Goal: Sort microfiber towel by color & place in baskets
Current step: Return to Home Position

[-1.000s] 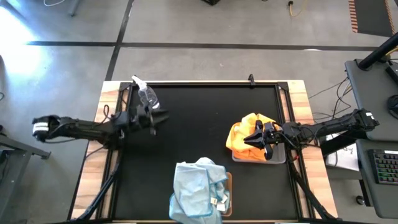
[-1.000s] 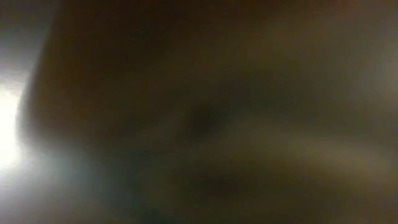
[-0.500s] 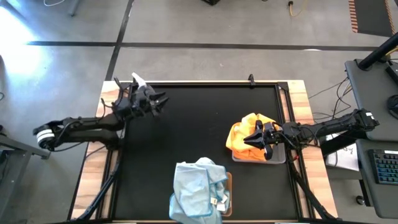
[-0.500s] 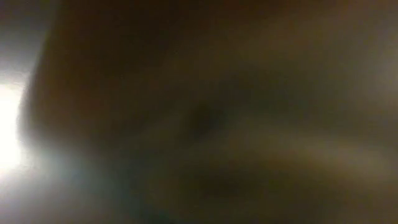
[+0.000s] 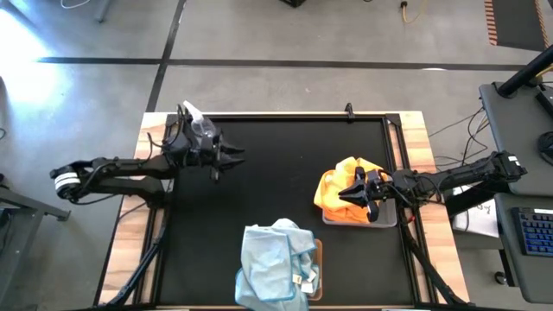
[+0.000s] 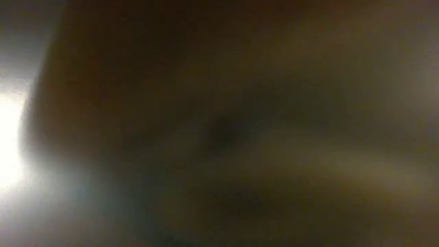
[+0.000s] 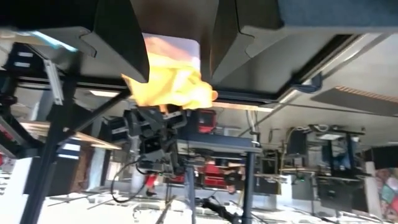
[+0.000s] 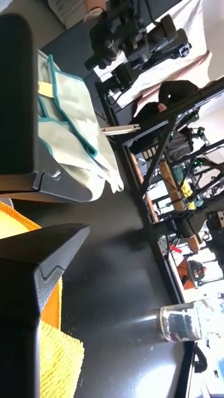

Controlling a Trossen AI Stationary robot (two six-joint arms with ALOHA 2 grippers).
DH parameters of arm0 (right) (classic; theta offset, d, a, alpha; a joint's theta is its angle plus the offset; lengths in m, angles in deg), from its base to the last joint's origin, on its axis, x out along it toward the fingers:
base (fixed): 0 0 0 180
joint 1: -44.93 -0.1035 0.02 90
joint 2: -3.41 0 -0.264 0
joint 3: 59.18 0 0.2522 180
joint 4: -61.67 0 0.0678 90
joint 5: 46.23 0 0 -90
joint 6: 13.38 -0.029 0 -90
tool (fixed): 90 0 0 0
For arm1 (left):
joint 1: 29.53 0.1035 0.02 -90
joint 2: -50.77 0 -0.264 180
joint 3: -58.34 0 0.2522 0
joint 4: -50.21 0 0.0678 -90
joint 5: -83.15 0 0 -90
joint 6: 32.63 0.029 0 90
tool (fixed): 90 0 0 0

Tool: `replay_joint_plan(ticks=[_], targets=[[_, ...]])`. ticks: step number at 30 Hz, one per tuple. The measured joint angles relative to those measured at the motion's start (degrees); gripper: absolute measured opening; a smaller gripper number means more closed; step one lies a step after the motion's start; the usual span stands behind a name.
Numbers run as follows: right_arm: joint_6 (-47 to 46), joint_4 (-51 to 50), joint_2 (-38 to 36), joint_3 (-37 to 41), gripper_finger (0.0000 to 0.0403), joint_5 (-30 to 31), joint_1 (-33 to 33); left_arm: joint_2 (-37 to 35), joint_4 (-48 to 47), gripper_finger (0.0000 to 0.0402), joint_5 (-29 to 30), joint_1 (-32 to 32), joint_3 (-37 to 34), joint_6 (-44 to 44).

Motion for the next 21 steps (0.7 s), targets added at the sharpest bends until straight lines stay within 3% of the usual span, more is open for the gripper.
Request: replay_joint_plan(ticks=[21], targets=[[2.3,0.0,-1.8,0.4,0.0059,2.1,0.1,-0.1,0.1,0.0155,0.0,-1.5,-0.1,-1.4]])
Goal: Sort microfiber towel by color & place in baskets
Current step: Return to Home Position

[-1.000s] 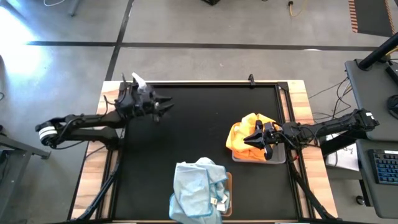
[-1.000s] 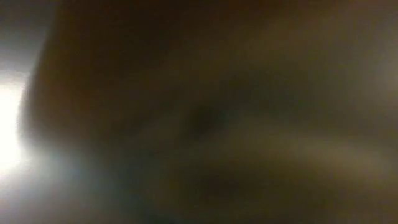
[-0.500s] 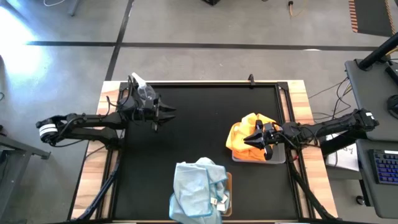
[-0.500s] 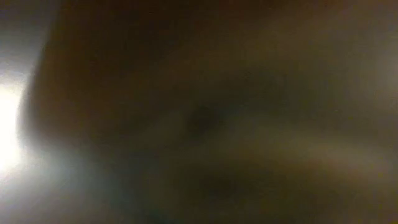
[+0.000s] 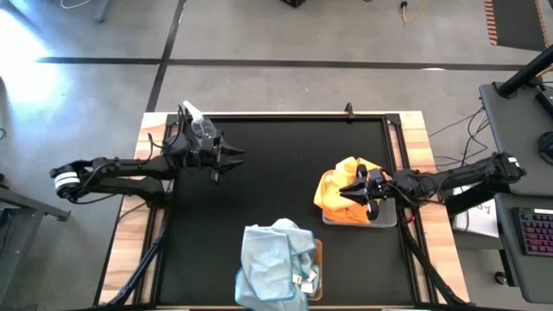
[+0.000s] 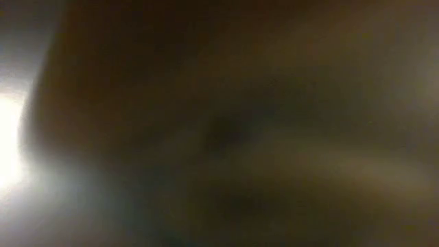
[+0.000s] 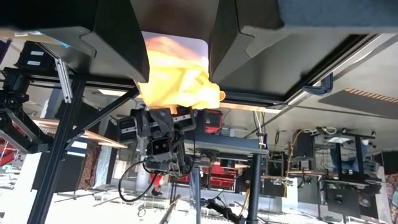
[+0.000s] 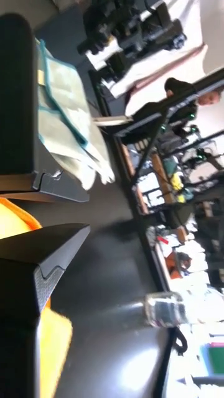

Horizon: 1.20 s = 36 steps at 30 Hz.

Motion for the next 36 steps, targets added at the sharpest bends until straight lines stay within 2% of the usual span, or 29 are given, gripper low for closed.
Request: replay_joint_plan(ticks=[21,36], targets=[[4.5,-0.8,-14.6,0.8,0.0059,0.7,0.5,0.0,0.0,0.0155,0.0,-0.4,0.0,-0.1],[3.1,-17.1,-19.7,0.8,0.0059,-2.7,0.5,0.0,-0.1,0.0155,0.0,-3.9,0.0,-0.1]])
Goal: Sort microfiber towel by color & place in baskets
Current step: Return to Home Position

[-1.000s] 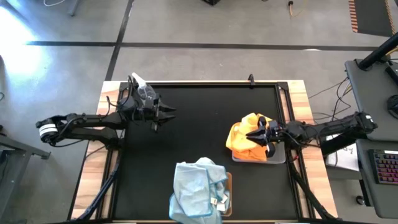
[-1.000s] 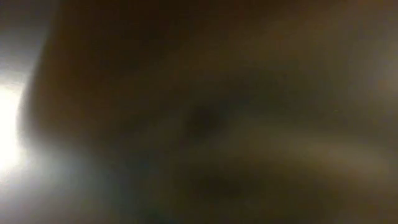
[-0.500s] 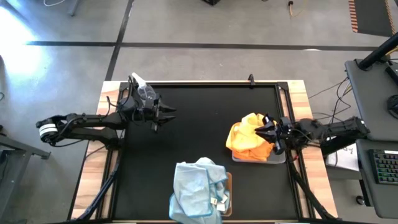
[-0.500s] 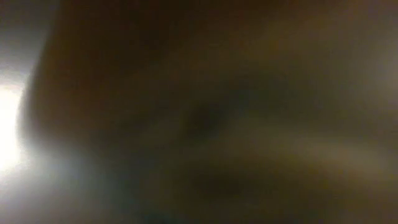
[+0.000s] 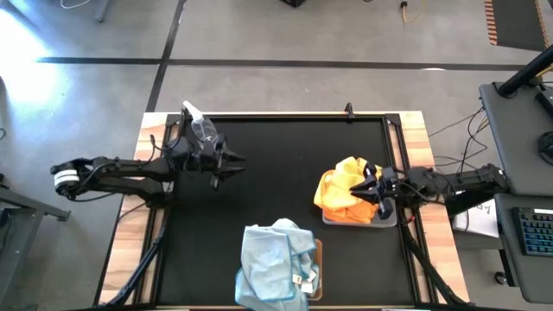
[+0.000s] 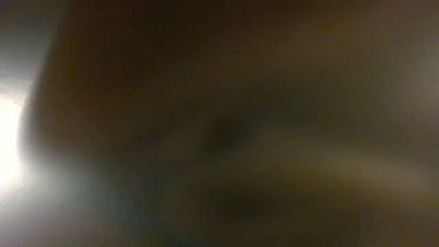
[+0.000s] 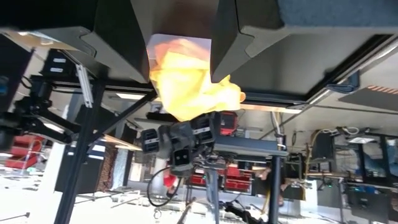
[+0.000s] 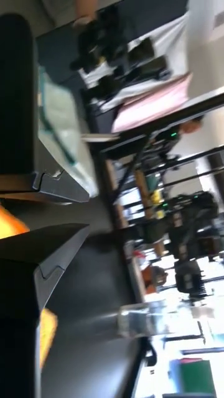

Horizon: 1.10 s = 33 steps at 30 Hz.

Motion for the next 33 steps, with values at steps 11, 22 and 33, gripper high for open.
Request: replay_joint_plan(ticks=[11,22,33], targets=[[0.0,-8.1,0.1,0.0,0.0059,0.5,0.0,4.7,0.0,0.0155,0.1,-5.6,0.0,0.2],[-0.1,-8.1,0.1,0.0,0.0059,0.5,0.0,14.9,11.2,0.0155,0.1,-6.7,-0.1,0.0],[-5.0,-8.1,0.2,0.0,0.0059,0.5,0.0,17.0,11.4,0.0155,-7.2,-6.7,-0.5,-4.3]])
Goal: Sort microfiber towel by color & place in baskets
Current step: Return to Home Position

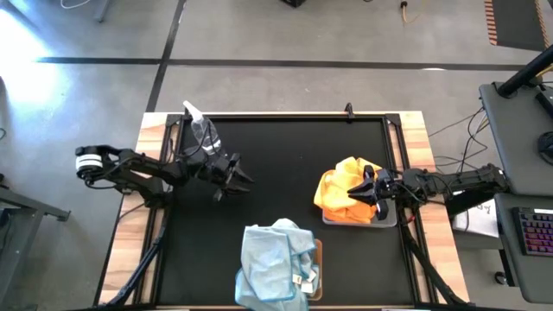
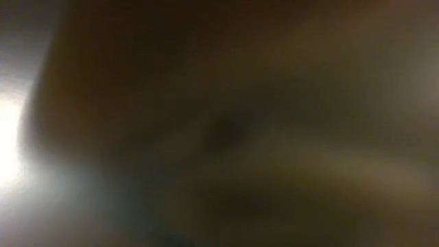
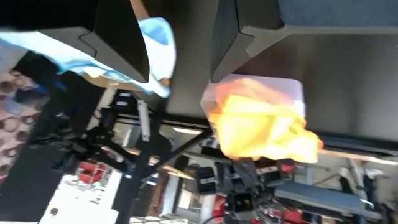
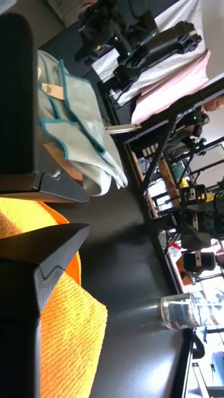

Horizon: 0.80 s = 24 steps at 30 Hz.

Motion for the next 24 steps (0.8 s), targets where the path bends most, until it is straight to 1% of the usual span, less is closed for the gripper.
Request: replay_joint_plan(ticks=[2,15,18,20,24], targets=[[0.0,0.0,0.0,0.0,0.0059,0.0,0.0,-0.2,0.0,0.0155,-0.8,0.0,0.0,-0.7],[0.0,-0.1,0.0,0.0,0.0059,0.0,0.0,-0.8,-0.6,0.0155,-1.0,-1.5,-0.3,-0.7],[0.0,-0.1,0.0,0.0,0.0059,0.0,0.0,-6.6,-2.9,0.0155,0.1,-2.4,-3.1,0.4],[0.0,-0.2,0.0,0.0,0.0059,0.0,0.0,-11.5,-3.8,0.0155,2.5,-2.9,-6.5,1.7],[0.0,-0.2,0.0,0.0,0.0059,0.0,0.0,-20.4,-4.4,0.0155,8.4,-3.6,-13.4,1.1]])
